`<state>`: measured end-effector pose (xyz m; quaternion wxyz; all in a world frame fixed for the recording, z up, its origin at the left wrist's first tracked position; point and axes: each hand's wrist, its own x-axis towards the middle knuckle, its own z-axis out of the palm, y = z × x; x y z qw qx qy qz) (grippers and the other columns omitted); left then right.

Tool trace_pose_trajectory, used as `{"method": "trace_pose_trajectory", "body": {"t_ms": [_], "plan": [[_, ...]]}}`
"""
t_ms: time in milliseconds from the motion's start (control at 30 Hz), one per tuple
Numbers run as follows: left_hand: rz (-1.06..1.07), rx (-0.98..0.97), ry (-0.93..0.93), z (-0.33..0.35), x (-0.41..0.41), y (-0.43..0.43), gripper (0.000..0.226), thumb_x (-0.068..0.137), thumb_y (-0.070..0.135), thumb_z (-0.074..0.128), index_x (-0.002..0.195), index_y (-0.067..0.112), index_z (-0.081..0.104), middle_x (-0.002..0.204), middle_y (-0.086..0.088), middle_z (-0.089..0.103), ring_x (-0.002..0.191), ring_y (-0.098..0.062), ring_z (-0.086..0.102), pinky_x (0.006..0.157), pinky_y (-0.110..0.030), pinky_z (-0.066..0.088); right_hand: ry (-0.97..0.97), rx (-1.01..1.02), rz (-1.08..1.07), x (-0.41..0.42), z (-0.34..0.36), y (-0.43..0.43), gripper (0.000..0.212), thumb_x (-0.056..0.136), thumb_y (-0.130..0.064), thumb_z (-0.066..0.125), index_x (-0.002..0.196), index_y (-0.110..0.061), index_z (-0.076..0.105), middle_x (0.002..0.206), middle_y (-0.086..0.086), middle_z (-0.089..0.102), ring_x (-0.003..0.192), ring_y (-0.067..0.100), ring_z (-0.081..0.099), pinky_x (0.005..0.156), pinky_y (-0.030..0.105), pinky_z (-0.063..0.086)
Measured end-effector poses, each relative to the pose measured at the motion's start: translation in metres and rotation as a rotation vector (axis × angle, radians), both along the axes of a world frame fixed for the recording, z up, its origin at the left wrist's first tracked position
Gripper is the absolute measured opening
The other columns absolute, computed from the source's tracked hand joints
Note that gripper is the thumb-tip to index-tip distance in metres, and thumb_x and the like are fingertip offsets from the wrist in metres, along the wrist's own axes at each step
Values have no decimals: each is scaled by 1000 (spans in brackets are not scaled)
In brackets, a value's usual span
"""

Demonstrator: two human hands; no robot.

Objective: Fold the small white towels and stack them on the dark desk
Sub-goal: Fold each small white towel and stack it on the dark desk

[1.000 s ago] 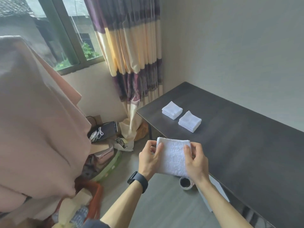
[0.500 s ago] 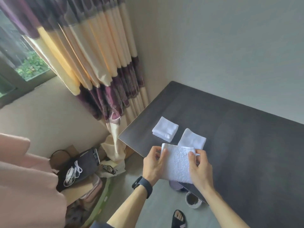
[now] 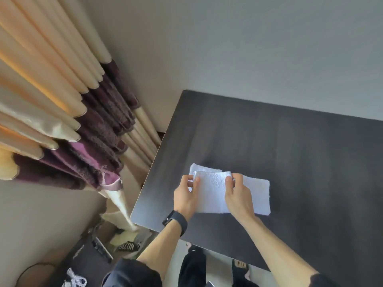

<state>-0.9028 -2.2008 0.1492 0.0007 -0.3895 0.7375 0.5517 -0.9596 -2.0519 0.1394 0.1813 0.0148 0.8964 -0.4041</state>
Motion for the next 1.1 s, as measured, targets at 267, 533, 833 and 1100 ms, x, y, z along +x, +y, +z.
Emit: {"method": "trace_pose_trajectory", "body": {"t_ms": [267,533,833,1100], "plan": [[-168,7,-168,-58,-52,-53,31,96,58,46,99,29,57,97,8,66,85,-12,64,70,-30,55,-99,167,-120,-31,-49,-47,28,104,-43,24,105,-22,42,87,2,60,76,26,59,65,42,50],[-333,-77,-265,-84,-67,-71,26,99,50,45,105,26,52,92,10,63,82,-9,60,70,-30,51,-123,311,-131,-37,-73,-62,27,106,-34,26,100,-15,44,67,-5,52,59,9,49,50,29,33],[-400,-119,-268,-87,-63,-72,26,99,53,45,109,30,50,99,10,61,85,-5,59,74,-32,56,-117,310,-188,-31,-74,-64,26,106,-35,26,100,-16,42,75,-4,54,59,4,46,45,22,26],[-528,-566,-20,-93,-39,-64,59,93,43,59,144,19,39,141,-6,45,121,-24,48,94,-42,47,138,318,-150,-16,-83,-61,30,100,-33,46,119,-11,50,123,8,48,107,30,55,80,38,52]]}}
